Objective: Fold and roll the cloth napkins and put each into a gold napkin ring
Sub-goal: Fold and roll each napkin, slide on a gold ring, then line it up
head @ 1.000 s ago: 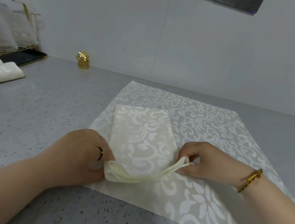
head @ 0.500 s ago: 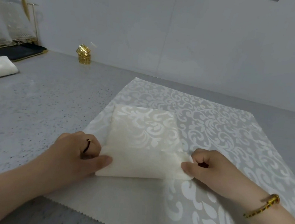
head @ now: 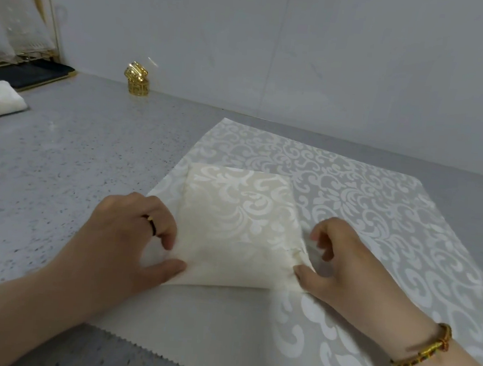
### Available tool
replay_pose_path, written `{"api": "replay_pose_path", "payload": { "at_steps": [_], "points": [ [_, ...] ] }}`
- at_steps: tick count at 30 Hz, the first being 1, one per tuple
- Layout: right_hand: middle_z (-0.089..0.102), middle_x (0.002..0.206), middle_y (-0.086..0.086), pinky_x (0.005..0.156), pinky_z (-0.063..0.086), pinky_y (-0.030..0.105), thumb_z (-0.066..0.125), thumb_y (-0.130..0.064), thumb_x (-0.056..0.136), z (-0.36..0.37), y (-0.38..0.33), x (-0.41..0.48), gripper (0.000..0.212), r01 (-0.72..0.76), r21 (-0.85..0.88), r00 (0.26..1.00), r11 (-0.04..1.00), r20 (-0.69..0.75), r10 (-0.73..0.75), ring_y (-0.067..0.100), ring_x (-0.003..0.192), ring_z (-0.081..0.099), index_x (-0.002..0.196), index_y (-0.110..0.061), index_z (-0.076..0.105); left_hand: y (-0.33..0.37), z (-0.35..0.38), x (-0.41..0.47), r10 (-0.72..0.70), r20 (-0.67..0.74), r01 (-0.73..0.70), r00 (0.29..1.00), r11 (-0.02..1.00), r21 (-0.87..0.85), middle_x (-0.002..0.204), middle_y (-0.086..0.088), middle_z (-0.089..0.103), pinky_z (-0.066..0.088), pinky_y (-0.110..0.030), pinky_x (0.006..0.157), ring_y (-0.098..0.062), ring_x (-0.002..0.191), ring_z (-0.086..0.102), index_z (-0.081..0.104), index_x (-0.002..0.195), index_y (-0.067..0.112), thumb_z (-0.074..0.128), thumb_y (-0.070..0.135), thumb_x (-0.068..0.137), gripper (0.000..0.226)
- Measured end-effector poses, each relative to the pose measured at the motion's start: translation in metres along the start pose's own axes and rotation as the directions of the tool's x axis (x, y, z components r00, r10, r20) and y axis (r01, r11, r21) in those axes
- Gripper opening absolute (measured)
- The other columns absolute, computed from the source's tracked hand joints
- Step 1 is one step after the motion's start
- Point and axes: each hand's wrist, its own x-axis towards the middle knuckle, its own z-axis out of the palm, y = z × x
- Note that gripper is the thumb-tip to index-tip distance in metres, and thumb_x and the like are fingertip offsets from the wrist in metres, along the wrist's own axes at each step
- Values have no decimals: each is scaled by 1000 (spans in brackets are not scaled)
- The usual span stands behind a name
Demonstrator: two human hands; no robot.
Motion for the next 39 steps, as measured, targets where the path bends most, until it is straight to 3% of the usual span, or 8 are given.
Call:
{"api": "replay_pose_path", "payload": {
  "at_steps": [4, 8, 11, 15, 22, 28, 34, 39],
  "points": [
    [52, 95, 0, 64, 42, 21, 78, -2, 54, 10, 3, 0, 61, 271, -227, 938, 935, -157, -310, 14, 80, 52, 101, -20, 44, -1, 4, 0, 196, -16, -195, 980, 979, 66, 85, 16, 40, 17, -9, 94, -5, 79, 42, 49, 74, 33, 50, 40, 70, 8],
    [57, 82, -1, 69, 33, 24, 66, 3, 51, 14, 6, 4, 47, 385, -315, 880, 867, -157, -448, 10, 76, 40, 88, -19, 46, 2, 5, 1, 334, -16, -327, 942, 930, 166, 73, 8, 64, 33, -16, 79, -10, 80, 48, 72, 64, 19, 45, 31, 87, 37],
    [57, 66, -7, 58, 34, 17, 45, -7, 66, 12, 6, 5, 18, 405, -344, 877, 847, -116, -466, 9, 64, 44, 74, -20, 55, 1, 5, 0, 307, 42, -309, 951, 941, 134, 70, 8, 68, 39, -22, 69, -7, 79, 47, 75, 72, 19, 25, 37, 98, 59],
    [61, 62, -11, 48, 44, 20, 39, -20, 73, 6, 9, 5, 28, 430, -332, 883, 839, -39, -468, 12, 52, 55, 65, -21, 65, -2, 8, -1, 288, 42, -291, 957, 946, 144, 74, 10, 69, 39, -25, 72, -6, 82, 47, 75, 77, 22, 16, 43, 99, 66],
    [41, 96, -32, 77, 34, 3, 48, -58, 70, -10, 15, -1, 55, 323, -73, 928, 944, 219, -301, -10, 86, 43, 114, -27, 60, 0, 2, -4, 190, 90, -208, 978, 942, 265, 81, 28, 66, 50, -15, 61, 7, 84, 54, 73, 74, 38, 1, 64, 88, 78],
    [49, 112, -11, 84, 39, 18, 42, -47, 76, -4, 12, -2, 46, 313, -151, 942, 937, 173, -287, 4, 96, 47, 117, -28, 55, 3, -3, 1, 169, 92, -186, 981, 957, 222, 63, 24, 64, 39, -7, 50, 3, 56, 61, 72, 65, 38, 35, 54, 71, 40],
    [55, 93, -6, 74, 38, 13, 57, -20, 86, -5, 15, 4, 15, 221, 61, 967, 973, 118, -227, 7, 82, 51, 76, -32, 58, 12, -20, 17, -220, 264, 246, 939, 967, -69, 61, 28, 57, 32, -6, 49, 9, 56, 51, 61, 71, 44, 57, 45, 82, 12],
    [56, 80, -6, 67, 37, 11, 59, -23, 85, -2, 21, 10, 15, 58, 265, 991, 962, 98, -87, 3, 70, 47, 71, -29, 59, -4, -24, 44, -318, 484, 489, 815, 825, -282, 45, 8, 53, 35, -9, 46, -1, 39, 43, 61, 66, -5, 63, 34, 82, 43]
  ]
}}
